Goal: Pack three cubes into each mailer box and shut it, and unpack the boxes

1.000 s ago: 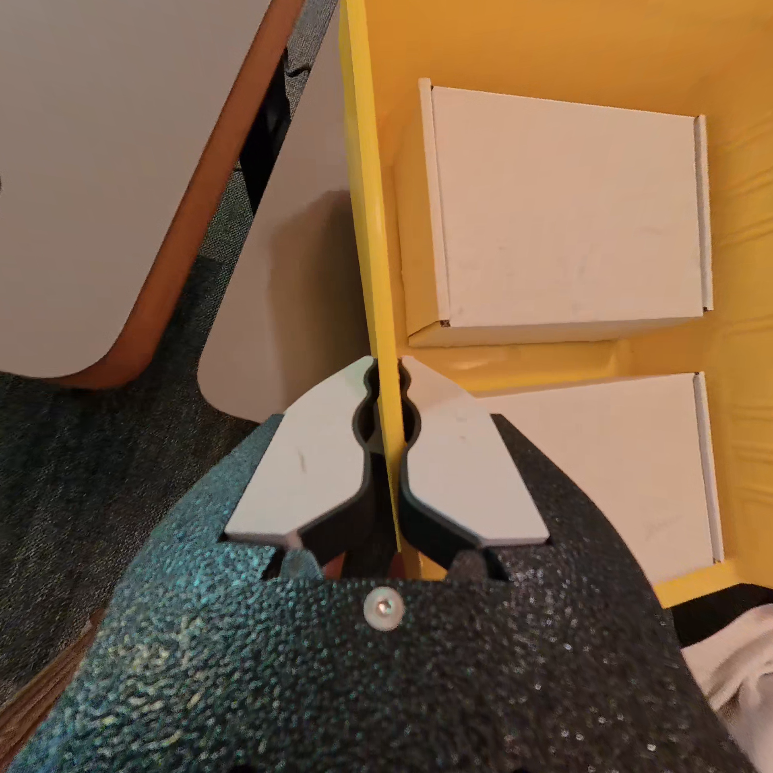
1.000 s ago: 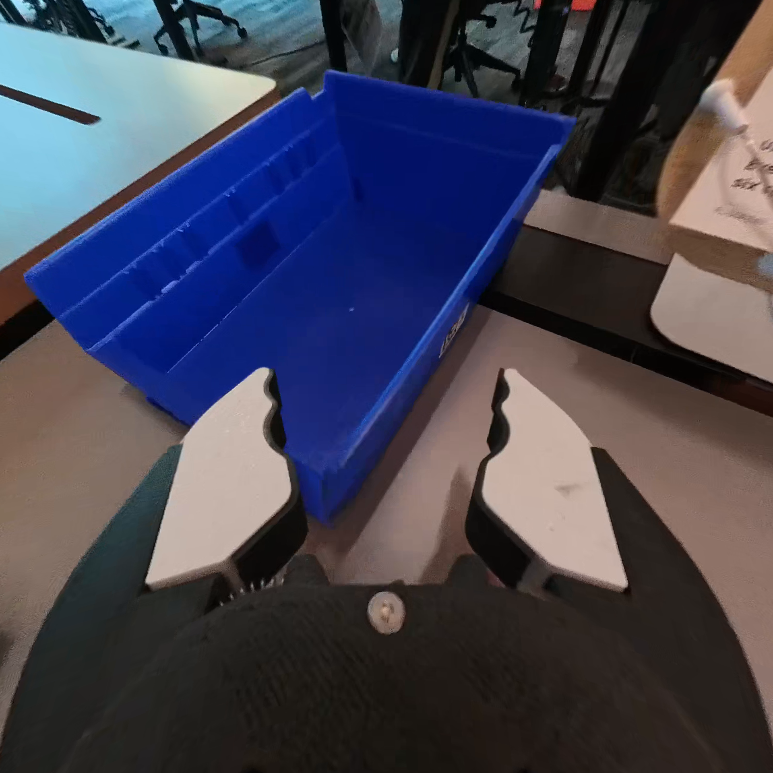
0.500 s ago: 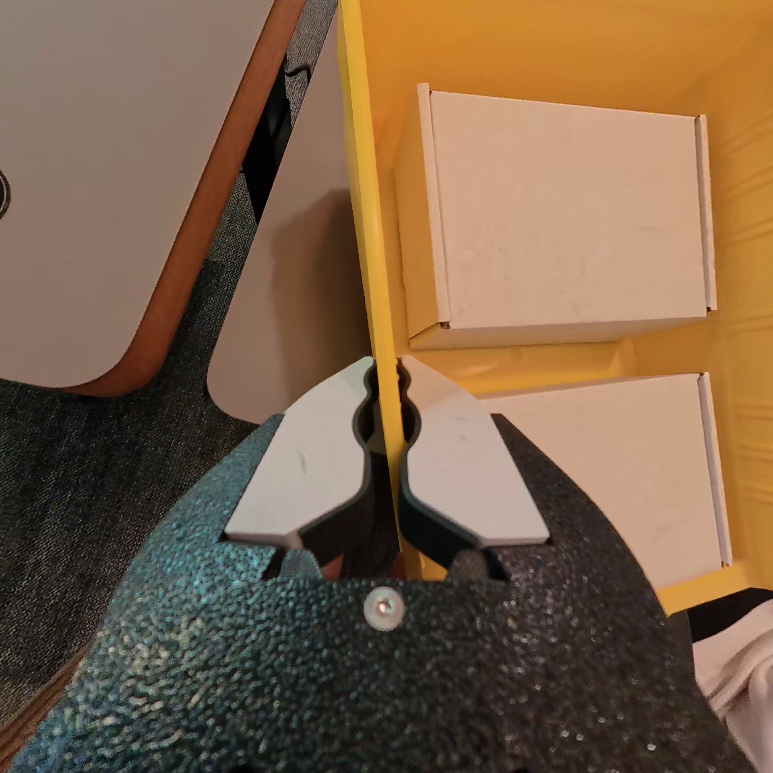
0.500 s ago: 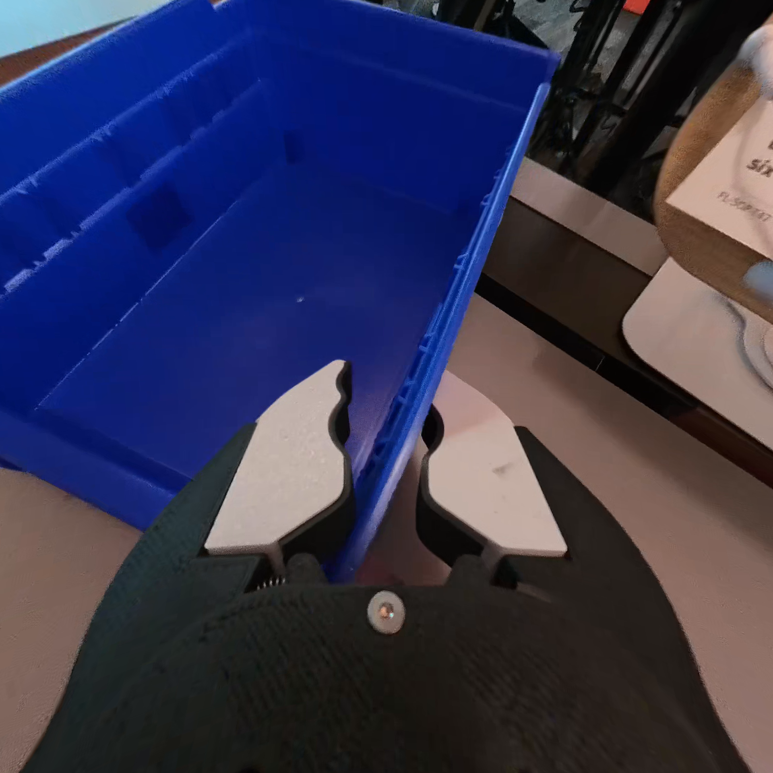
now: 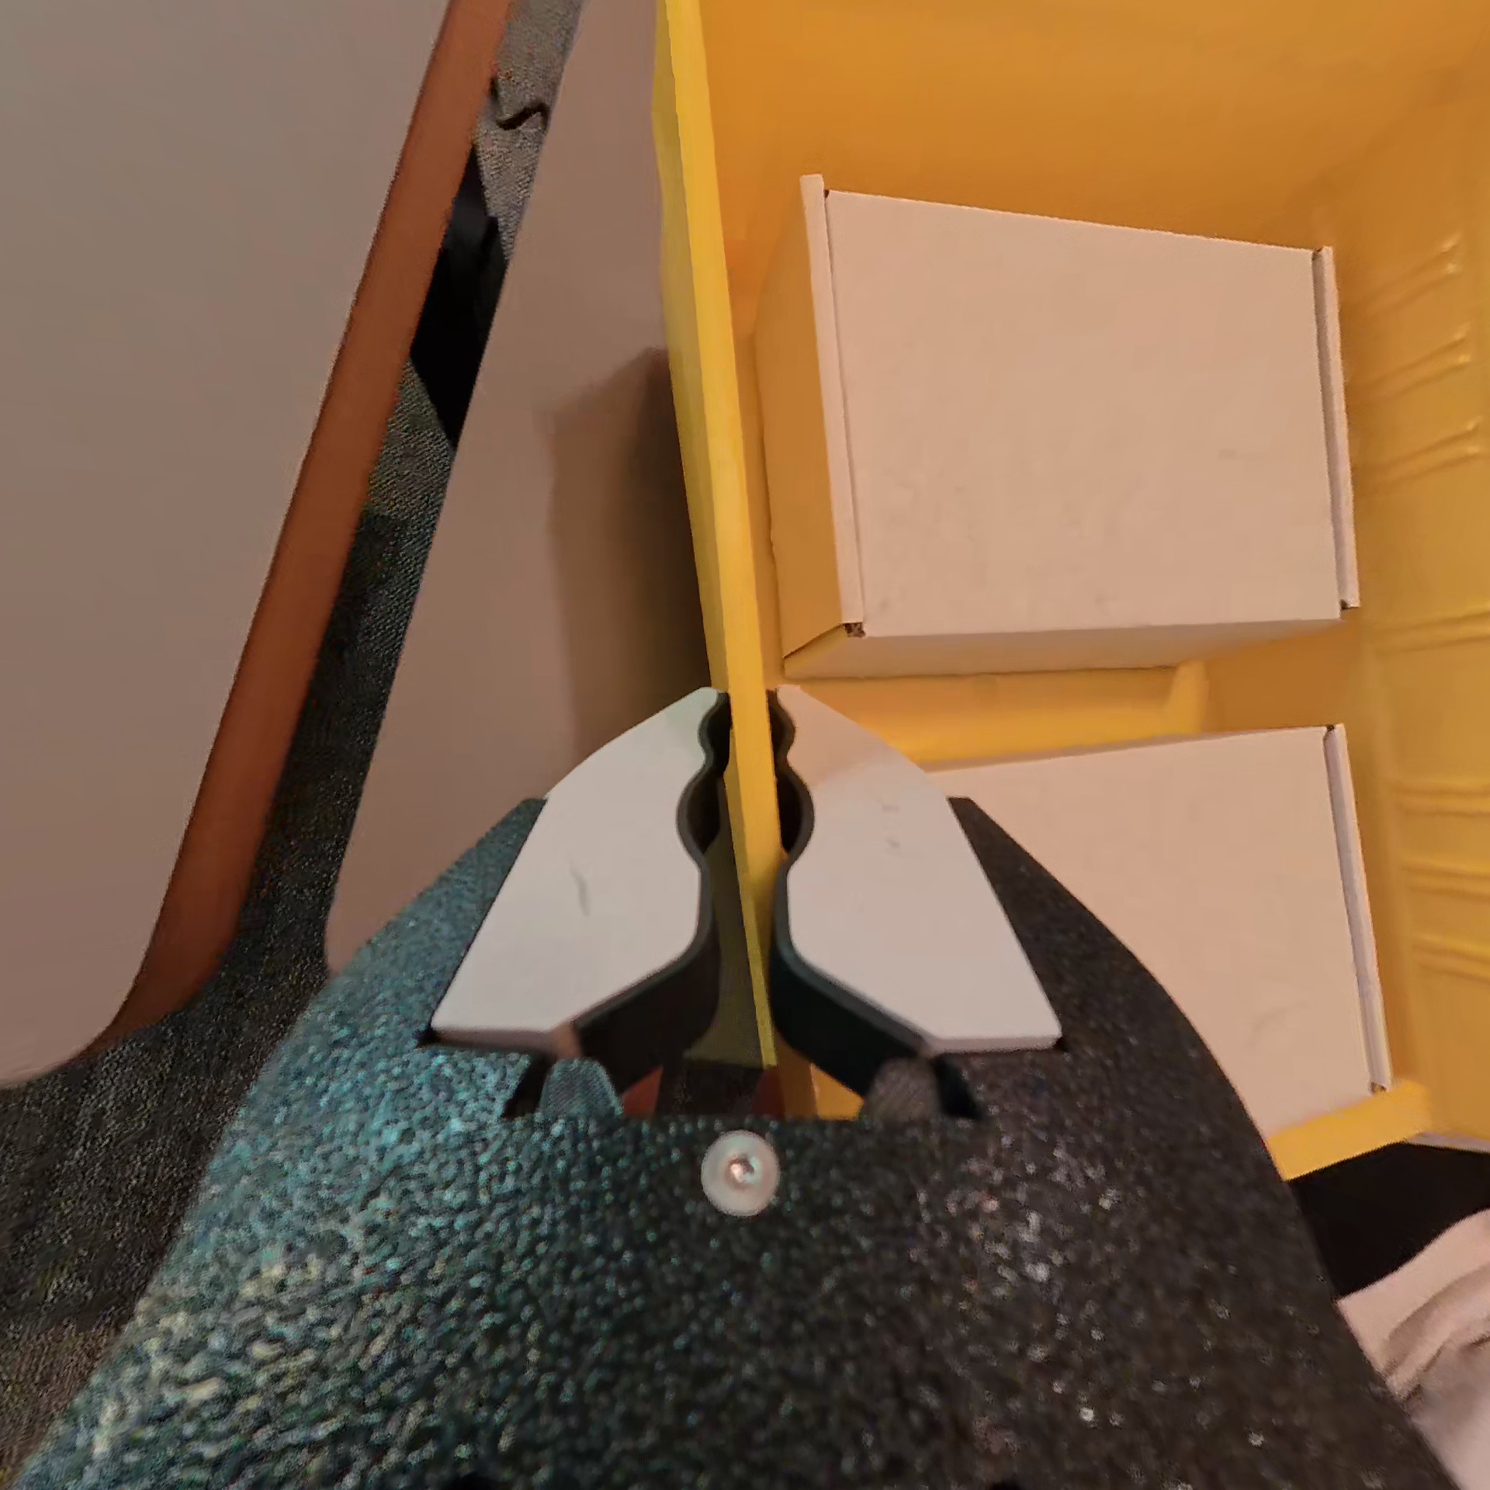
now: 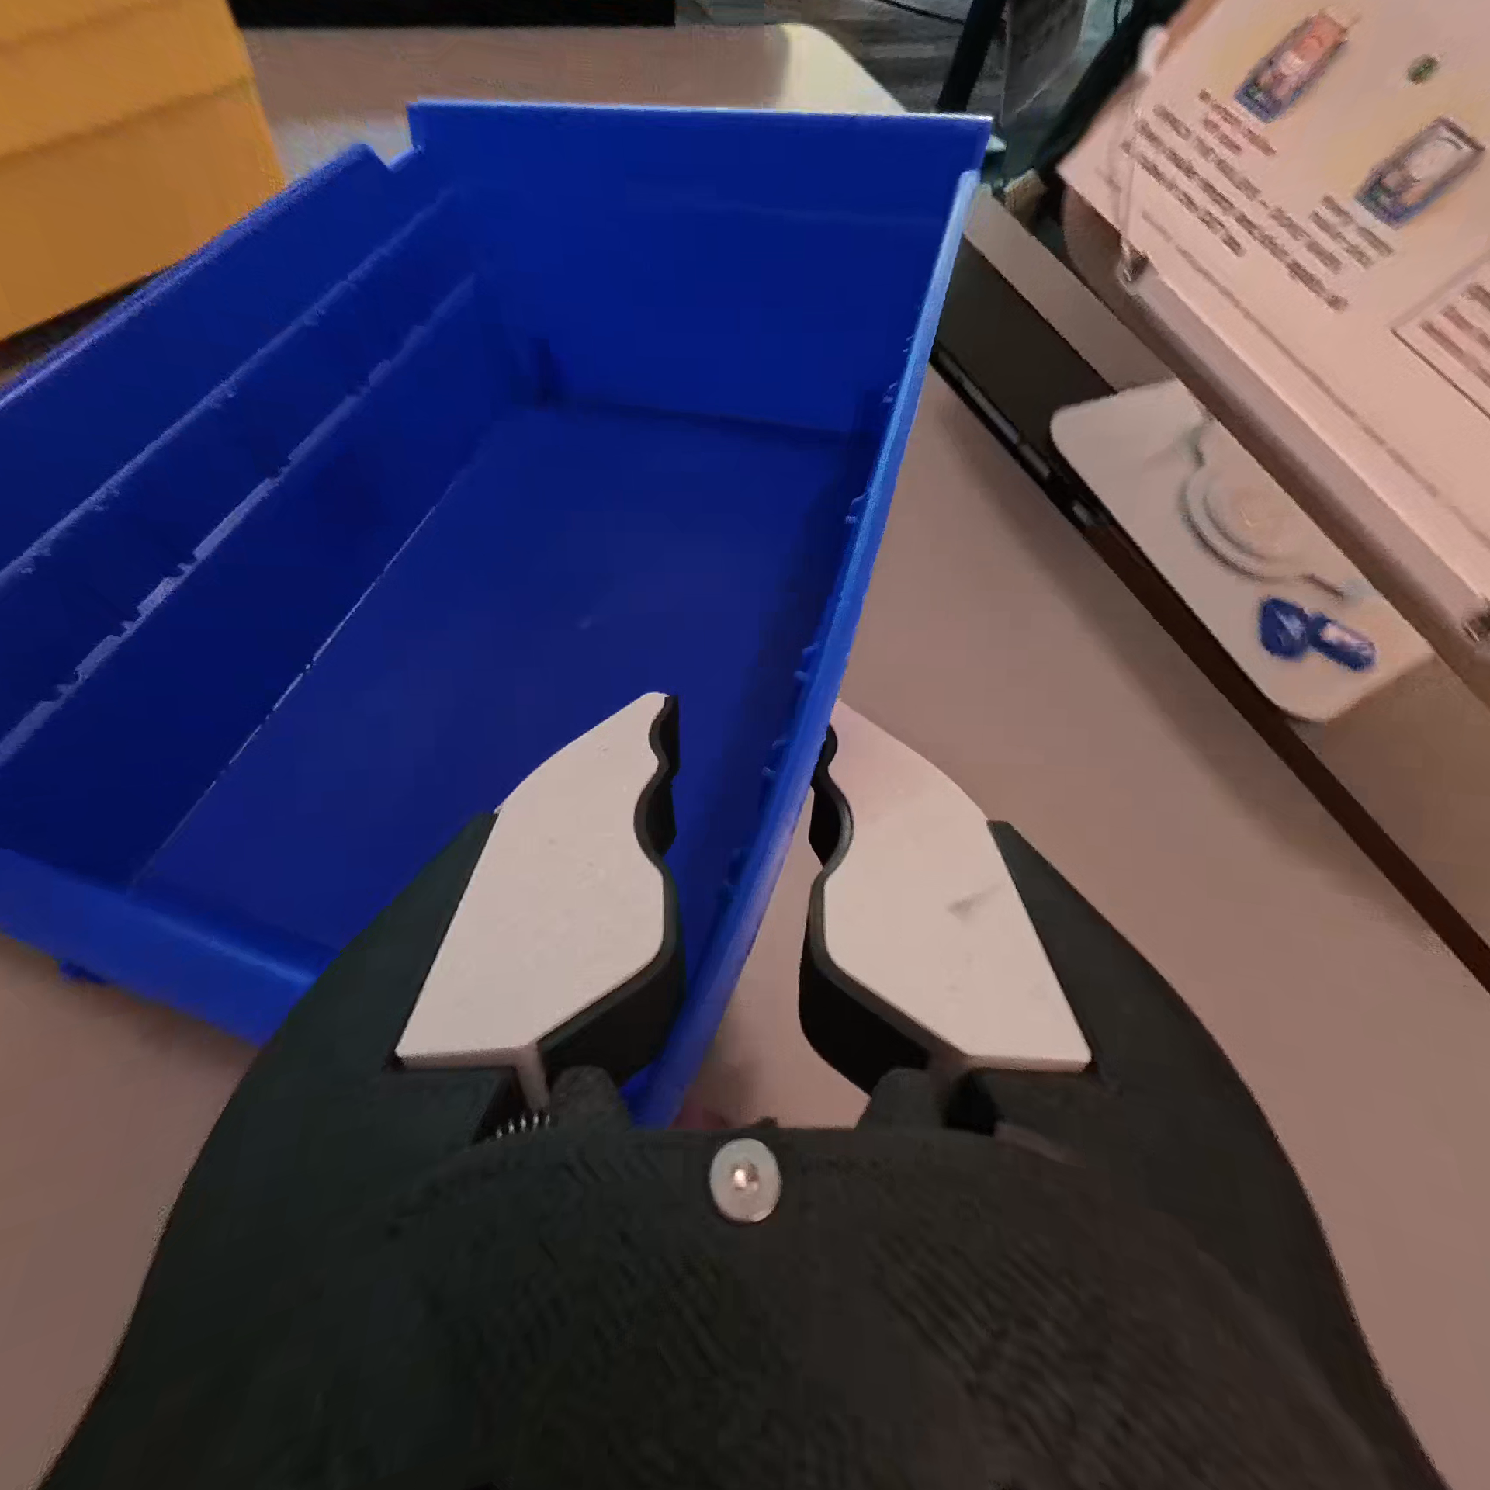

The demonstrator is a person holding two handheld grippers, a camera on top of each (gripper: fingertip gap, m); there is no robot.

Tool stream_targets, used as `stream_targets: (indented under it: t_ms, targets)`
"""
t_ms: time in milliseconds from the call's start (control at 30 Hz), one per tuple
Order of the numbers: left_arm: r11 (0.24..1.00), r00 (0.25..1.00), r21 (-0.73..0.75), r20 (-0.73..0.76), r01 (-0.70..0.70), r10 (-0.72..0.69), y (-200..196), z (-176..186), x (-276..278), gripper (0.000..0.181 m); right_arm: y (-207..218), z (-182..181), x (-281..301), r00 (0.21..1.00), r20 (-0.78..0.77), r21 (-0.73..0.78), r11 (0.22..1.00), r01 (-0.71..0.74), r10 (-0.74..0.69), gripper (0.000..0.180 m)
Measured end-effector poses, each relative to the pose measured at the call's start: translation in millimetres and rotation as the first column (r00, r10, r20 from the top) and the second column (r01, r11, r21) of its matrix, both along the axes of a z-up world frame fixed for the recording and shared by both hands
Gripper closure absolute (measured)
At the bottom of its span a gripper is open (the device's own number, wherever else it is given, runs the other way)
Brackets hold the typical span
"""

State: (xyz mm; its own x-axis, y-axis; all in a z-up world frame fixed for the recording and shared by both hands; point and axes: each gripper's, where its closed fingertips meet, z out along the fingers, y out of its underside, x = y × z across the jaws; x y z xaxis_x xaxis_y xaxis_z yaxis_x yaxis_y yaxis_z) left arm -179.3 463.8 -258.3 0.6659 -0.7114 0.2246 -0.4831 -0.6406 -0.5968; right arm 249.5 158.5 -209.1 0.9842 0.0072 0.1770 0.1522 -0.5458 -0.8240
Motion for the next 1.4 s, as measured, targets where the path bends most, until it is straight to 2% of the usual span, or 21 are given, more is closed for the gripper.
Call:
stream_targets:
  t_ms: [100, 267, 433, 500, 600, 767, 867, 1133, 1200, 1333, 1400]
  targets:
    - [0.999, 0.999, -0.01, 0.002, 0.051, -0.051, 5, 1, 34, 0.173, -63, 4, 26, 0.997, -0.037, -0.011, 0.998, 0.065, -0.066, 0.148]
    - [0.991, 0.992, -0.06, 0.019, 0.122, -0.121, 15, -2, 106, 0.171, -167, 10, 97, 0.949, -0.162, 0.035, 0.959, 0.281, -0.272, 0.148]
    - [0.98, 0.981, -0.064, -0.019, 0.19, -0.191, 30, -1, 188, 0.171, -265, 5, 185, 0.824, -0.291, 0.093, 0.843, 0.53, -0.486, 0.148]
    - [0.976, 0.975, -0.043, -0.058, 0.212, -0.215, 40, 0, 220, 0.172, -297, -4, 220, 0.756, -0.331, 0.08, 0.781, 0.619, -0.565, 0.147]
    - [0.971, 0.966, -0.017, -0.105, 0.238, -0.238, 54, 1, 265, 0.174, -330, -25, 261, 0.678, -0.313, 0.02, 0.709, 0.705, -0.666, 0.147]
    - [0.97, 0.958, 0.015, -0.161, 0.241, -0.236, 71, 4, 321, 0.174, -343, -32, 300, 0.68, -0.212, -0.013, 0.698, 0.716, -0.702, 0.146]
    - [0.969, 0.954, 0.043, -0.192, 0.242, -0.23, 77, 5, 343, 0.175, -344, -51, 311, 0.728, -0.025, -0.122, 0.725, 0.678, -0.685, 0.149]
    - [0.968, 0.961, 0.118, -0.193, 0.223, -0.198, 86, -6, 356, 0.174, -334, -57, 338, 0.698, -0.081, -0.11, 0.702, 0.703, -0.711, 0.151]
    - [0.967, 0.968, 0.138, -0.168, 0.213, -0.189, 89, -3, 355, 0.169, -330, -56, 341, 0.702, -0.077, -0.1, 0.706, 0.702, -0.708, 0.148]
    - [0.939, 0.97, 0.259, -0.148, 0.228, -0.195, 96, 28, 349, 0.156, -340, -42, 338, 0.654, 0.023, -0.129, 0.646, 0.752, -0.756, 0.122]
    - [0.884, 0.944, 0.335, -0.158, 0.327, -0.289, 90, 51, 348, 0.149, -345, -20, 328, 0.646, 0.064, -0.071, 0.643, 0.763, -0.76, 0.106]
